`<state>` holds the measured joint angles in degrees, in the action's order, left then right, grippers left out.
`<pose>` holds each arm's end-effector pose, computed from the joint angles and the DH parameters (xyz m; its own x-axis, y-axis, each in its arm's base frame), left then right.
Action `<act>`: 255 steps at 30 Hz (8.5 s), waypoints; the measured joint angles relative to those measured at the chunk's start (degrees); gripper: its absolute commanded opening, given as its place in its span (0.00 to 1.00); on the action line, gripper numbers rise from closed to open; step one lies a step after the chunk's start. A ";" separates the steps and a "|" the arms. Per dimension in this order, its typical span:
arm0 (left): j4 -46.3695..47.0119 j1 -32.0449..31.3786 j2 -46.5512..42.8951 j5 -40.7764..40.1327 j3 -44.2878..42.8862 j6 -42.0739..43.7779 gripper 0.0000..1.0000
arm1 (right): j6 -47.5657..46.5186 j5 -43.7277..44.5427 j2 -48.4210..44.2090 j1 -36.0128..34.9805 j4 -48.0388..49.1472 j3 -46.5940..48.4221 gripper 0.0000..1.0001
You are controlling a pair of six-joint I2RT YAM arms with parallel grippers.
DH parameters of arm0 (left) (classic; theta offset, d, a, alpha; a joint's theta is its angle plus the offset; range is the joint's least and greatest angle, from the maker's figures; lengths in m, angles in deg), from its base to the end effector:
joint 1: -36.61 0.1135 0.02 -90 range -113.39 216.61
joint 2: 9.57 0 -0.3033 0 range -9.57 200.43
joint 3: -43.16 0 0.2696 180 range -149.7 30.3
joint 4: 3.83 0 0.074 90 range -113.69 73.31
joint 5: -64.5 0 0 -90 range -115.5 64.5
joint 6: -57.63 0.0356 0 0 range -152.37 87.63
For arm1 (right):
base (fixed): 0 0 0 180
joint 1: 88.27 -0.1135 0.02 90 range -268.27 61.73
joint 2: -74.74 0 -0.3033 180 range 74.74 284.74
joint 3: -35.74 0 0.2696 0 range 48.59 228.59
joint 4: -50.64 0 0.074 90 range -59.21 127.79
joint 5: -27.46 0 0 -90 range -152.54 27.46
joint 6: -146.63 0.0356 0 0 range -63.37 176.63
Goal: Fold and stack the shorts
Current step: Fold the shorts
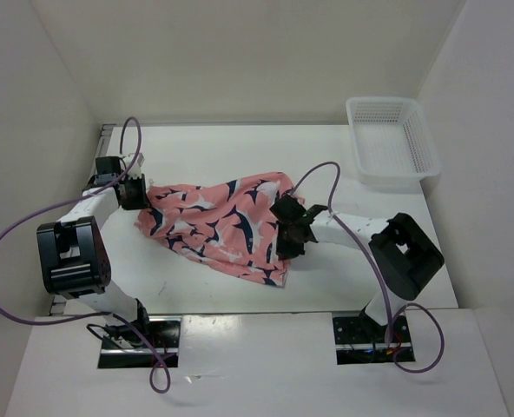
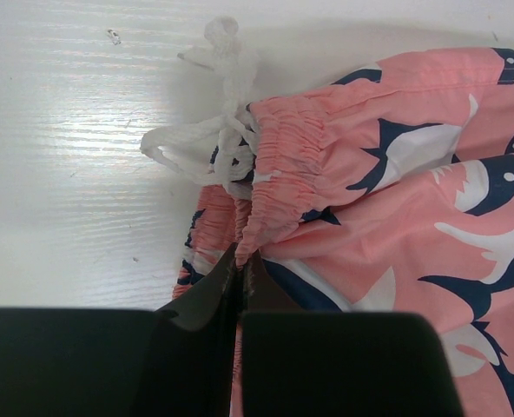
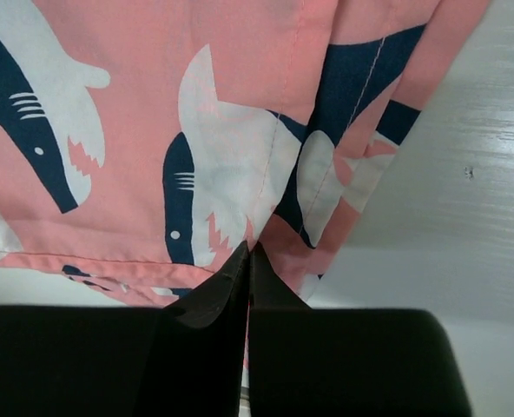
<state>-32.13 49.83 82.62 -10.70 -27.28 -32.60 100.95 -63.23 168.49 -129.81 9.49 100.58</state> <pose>0.3444 0.0716 0.2336 -0.7460 -0.1792 -0.6413 -0.0644 0.9780 -0.1984 0.2342 0.2080 0.1828 -0.9688 0.0750 -0.2361 0.0150 0.9691 0.2464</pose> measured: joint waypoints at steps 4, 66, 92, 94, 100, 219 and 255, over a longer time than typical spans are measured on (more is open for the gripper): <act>-0.22 0.00 0.00 -0.20 0.00 0.00 0.00 | 0.52 1.07 -2.93 0.00 -0.79 -0.72 0.00; -4.00 4.46 2.62 0.68 -5.53 -0.02 0.00 | 0.68 -0.13 8.79 12.31 8.07 7.63 0.00; -2.32 8.66 8.31 8.87 -7.87 -0.04 0.79 | -11.06 2.16 -0.24 22.56 -0.20 24.92 1.00; -0.81 8.74 10.16 9.94 -7.13 -0.09 0.76 | -11.39 2.05 -2.49 24.68 -0.48 23.30 1.00; 3.63 8.96 12.61 11.65 -4.61 -0.20 0.65 | -12.48 1.75 -4.42 26.47 -1.77 21.09 1.00; -24.68 -20.87 -8.17 -20.52 -24.50 0.02 0.00 | -11.52 -9.57 23.80 21.99 12.50 25.66 0.20; -19.02 -20.00 -13.44 -11.02 -9.51 0.02 0.00 | -16.22 -13.77 33.24 -8.87 4.57 41.29 0.00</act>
<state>-51.15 29.83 69.17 -21.71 -36.79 -32.58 84.73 -77.00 201.74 -138.68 14.06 141.87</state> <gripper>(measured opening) 0.019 0.001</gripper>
